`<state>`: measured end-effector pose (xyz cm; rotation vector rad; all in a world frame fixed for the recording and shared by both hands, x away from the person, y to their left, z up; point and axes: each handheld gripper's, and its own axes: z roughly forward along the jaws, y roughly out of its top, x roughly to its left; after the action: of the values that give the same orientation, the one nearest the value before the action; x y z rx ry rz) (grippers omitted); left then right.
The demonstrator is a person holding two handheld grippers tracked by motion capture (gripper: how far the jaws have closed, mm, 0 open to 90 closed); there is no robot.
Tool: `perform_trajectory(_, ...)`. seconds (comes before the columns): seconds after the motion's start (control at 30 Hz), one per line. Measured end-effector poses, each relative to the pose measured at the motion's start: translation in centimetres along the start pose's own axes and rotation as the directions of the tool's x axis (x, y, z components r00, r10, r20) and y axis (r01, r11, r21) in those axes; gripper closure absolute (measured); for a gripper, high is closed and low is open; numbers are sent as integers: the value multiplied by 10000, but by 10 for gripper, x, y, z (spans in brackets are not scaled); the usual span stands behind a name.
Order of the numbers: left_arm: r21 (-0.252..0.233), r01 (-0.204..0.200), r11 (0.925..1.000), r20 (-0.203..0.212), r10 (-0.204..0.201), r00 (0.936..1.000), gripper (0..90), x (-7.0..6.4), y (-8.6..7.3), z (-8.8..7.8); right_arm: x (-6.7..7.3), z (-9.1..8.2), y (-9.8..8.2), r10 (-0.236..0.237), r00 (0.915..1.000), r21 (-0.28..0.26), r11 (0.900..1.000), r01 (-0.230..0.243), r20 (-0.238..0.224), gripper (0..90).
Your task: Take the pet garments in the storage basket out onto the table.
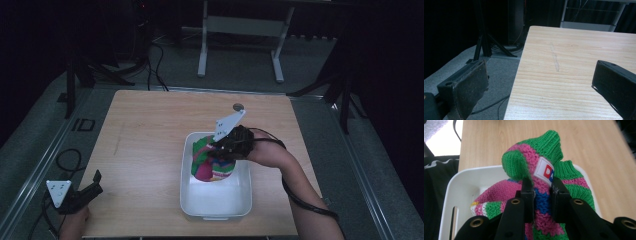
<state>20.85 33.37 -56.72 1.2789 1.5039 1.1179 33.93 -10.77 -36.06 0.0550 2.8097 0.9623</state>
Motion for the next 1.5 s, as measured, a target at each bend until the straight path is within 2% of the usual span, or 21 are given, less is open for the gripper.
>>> perform_trajectory(0.07,5,9,10000,-5,-9,10000,9,0,0,0,-2,-15,7,-70,9998,-194,9998,73,188,756)
perform_trajectory(0.27,11,23,10000,10,-23,10000,9,0,0,0,-5,-43,16,-44,9989,-657,9978,74,463,755)
perform_trajectory(0.43,14,18,10000,13,-18,10000,9,0,0,0,-8,-53,14,26,9976,-693,9976,22,690,755)
perform_trajectory(0.73,14,0,10000,-6,0,10000,9,0,0,0,-18,-73,-10,628,9915,-898,9946,-527,1139,754)
perform_trajectory(0.8,24,1,10000,-5,-1,10000,9,0,0,0,-22,-80,-22,864,9869,-840,9936,-754,1365,754)
perform_trajectory(0.93,31,1,10000,-11,-1,10000,9,0,0,0,-26,-86,-33,1083,9828,-806,9920,-970,1496,754)
perform_trajectory(0.97,29,3,10000,-10,-3,10000,9,0,0,0,-29,-91,-43,1289,9767,-783,9901,-1169,1715,754)
perform_trajectory(1.03,18,10,10000,4,-10,10000,9,0,0,0,-30,-94,-47,1413,9744,-794,9884,-1291,1747,754)
perform_trajectory(1.07,25,0,10000,12,0,10000,9,0,0,0,-33,-100,-57,1614,9676,-802,9857,-1483,1940,754)
perform_trajectory(1.1,25,0,10000,12,0,10000,9,0,0,0,-34,-103,-61,1728,9644,-824,9838,-1591,2004,754)
perform_trajectory(1.17,34,-6,10000,7,6,10000,9,0,0,0,-35,-105,-65,1804,9619,-846,9825,-1662,2052,754)
perform_trajectory(1.2,33,-14,10000,-4,14,10000,9,0,0,0,-37,-111,-75,2024,9546,-852,9785,-1880,2186,754)
perform_trajectory(1.27,29,-13,10000,-2,13,10000,9,0,0,0,-38,-114,-79,2068,9514,-816,9778,-1929,2282,753)
perform_trajectory(1.37,18,-17,10000,-9,17,10000,9,0,0,0,-41,-120,-99,2408,9381,-751,9705,-2291,2488,753)
perform_trajectory(1.43,11,-14,10000,-13,15,10000,9,0,0,0,-42,-121,-103,2474,9357,-734,9689,-2364,2514,753)
perform_trajectory(1.47,26,-14,10000,-2,14,10000,9,0,0,0,-43,-125,-114,2732,9262,-750,9620,-2627,2599,753)
perform_trajectory(1.5,38,-18,10000,9,18,10000,9,0,0,0,-43,-126,-118,2788,9236,-751,9603,-2685,2632,753)
